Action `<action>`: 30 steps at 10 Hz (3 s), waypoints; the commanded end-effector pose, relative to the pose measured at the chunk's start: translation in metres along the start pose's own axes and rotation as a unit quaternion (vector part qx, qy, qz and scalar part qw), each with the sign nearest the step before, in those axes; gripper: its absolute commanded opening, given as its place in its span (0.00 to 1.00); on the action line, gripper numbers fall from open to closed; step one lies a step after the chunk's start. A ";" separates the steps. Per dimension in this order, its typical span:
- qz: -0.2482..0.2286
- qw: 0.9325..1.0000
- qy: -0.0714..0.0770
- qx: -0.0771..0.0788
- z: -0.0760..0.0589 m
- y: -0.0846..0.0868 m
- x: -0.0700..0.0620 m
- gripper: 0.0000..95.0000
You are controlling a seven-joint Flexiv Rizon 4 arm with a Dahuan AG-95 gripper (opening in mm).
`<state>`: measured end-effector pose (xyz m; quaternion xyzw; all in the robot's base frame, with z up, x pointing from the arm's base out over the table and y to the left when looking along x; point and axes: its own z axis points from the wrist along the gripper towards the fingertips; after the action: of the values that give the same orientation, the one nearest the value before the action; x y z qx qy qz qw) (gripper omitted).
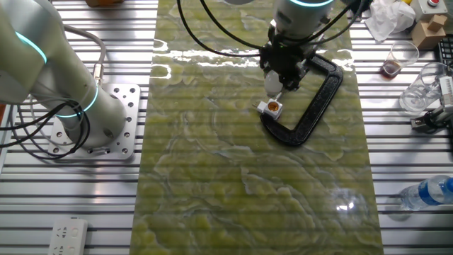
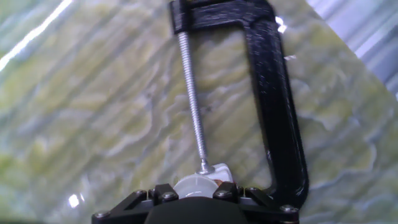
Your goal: Take out the light bulb by rotating it
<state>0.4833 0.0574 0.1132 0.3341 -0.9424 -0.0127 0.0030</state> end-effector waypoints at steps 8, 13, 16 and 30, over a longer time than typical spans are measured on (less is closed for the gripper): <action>0.086 0.996 -0.019 -0.012 0.012 0.007 -0.008 0.00; 0.087 0.996 -0.012 -0.010 0.013 0.007 -0.008 0.00; 0.090 0.996 -0.016 -0.011 0.013 0.007 -0.008 0.00; 0.099 0.995 -0.014 -0.008 0.018 0.018 -0.013 0.00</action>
<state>0.4806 0.0813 0.0956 0.2373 -0.9711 -0.0240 -0.0045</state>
